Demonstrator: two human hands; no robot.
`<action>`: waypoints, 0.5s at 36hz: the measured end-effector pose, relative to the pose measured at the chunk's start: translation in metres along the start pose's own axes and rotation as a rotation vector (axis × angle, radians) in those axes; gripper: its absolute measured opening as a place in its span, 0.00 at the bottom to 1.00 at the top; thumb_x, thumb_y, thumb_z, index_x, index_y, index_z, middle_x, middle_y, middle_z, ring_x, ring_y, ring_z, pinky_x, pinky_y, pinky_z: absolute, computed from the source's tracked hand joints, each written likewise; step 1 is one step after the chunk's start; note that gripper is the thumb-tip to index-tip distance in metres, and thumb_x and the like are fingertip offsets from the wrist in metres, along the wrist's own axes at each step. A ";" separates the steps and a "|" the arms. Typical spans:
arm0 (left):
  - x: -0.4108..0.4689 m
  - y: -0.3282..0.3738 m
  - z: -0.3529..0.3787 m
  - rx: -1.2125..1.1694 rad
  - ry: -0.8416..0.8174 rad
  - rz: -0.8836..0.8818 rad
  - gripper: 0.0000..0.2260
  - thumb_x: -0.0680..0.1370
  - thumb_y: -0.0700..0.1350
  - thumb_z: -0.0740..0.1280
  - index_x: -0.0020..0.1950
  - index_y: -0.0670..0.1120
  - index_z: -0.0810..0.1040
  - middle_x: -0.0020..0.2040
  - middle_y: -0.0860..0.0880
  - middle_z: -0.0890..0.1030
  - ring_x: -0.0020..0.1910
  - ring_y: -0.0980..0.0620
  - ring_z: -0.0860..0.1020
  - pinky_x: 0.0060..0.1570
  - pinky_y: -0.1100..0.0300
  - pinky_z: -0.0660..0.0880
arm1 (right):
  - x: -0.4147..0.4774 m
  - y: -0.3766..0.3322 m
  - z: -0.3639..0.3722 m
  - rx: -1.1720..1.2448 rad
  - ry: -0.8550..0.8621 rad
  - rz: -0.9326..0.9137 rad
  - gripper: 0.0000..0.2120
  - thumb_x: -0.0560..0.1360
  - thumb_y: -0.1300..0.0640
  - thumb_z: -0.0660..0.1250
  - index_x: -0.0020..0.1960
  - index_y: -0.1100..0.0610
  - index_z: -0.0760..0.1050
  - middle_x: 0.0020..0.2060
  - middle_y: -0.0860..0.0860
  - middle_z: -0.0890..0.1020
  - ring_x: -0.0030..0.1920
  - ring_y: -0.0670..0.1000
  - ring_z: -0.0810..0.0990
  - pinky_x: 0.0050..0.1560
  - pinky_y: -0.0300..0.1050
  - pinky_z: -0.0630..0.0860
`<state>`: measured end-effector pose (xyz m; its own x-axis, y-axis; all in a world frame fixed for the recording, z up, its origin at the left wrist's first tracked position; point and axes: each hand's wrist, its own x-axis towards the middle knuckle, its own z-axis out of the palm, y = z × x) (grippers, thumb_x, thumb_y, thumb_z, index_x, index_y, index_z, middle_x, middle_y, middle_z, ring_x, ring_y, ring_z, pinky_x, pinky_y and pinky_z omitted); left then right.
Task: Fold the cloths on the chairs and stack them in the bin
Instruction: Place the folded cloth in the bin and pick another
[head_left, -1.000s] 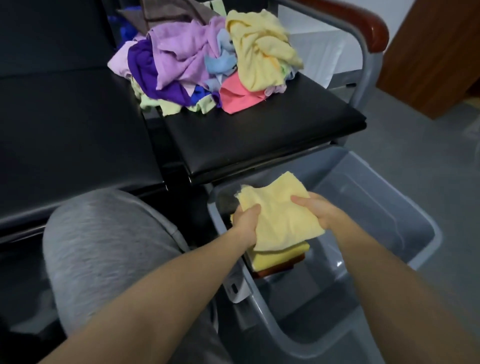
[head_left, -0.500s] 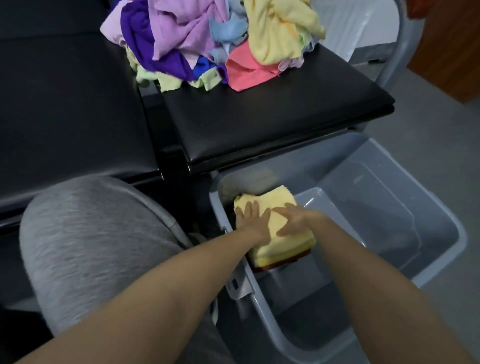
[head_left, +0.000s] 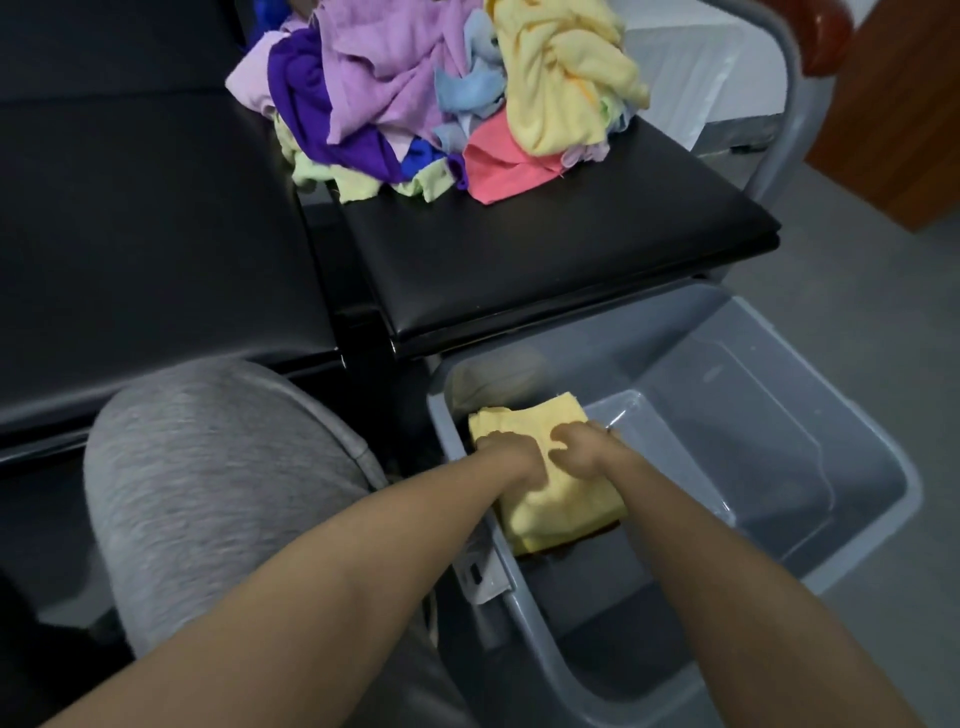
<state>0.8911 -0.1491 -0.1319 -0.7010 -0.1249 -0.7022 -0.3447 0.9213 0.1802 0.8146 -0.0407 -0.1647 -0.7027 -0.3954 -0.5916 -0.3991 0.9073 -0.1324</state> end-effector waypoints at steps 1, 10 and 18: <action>-0.003 0.000 -0.007 -0.062 0.023 0.023 0.21 0.78 0.53 0.61 0.68 0.44 0.70 0.64 0.44 0.73 0.63 0.43 0.71 0.59 0.54 0.68 | -0.001 -0.001 -0.004 0.091 0.085 -0.026 0.14 0.78 0.48 0.56 0.61 0.48 0.73 0.59 0.54 0.75 0.63 0.60 0.70 0.58 0.50 0.67; -0.044 0.005 -0.086 -0.749 0.558 0.297 0.09 0.77 0.40 0.61 0.47 0.40 0.80 0.47 0.41 0.83 0.50 0.44 0.79 0.45 0.58 0.71 | -0.023 -0.032 -0.079 1.190 0.399 -0.141 0.25 0.79 0.54 0.63 0.24 0.58 0.64 0.14 0.48 0.65 0.16 0.44 0.62 0.20 0.35 0.58; -0.082 -0.015 -0.149 -0.731 0.636 0.452 0.10 0.75 0.37 0.61 0.35 0.43 0.75 0.37 0.41 0.80 0.36 0.48 0.77 0.42 0.56 0.76 | -0.054 -0.066 -0.159 1.376 0.211 -0.422 0.20 0.81 0.55 0.59 0.30 0.58 0.69 0.13 0.47 0.59 0.14 0.43 0.54 0.20 0.32 0.49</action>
<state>0.8605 -0.2073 0.0257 -0.9814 -0.1911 -0.0169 -0.1144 0.5119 0.8514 0.7855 -0.1019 0.0021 -0.7983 -0.5655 -0.2071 0.1905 0.0891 -0.9776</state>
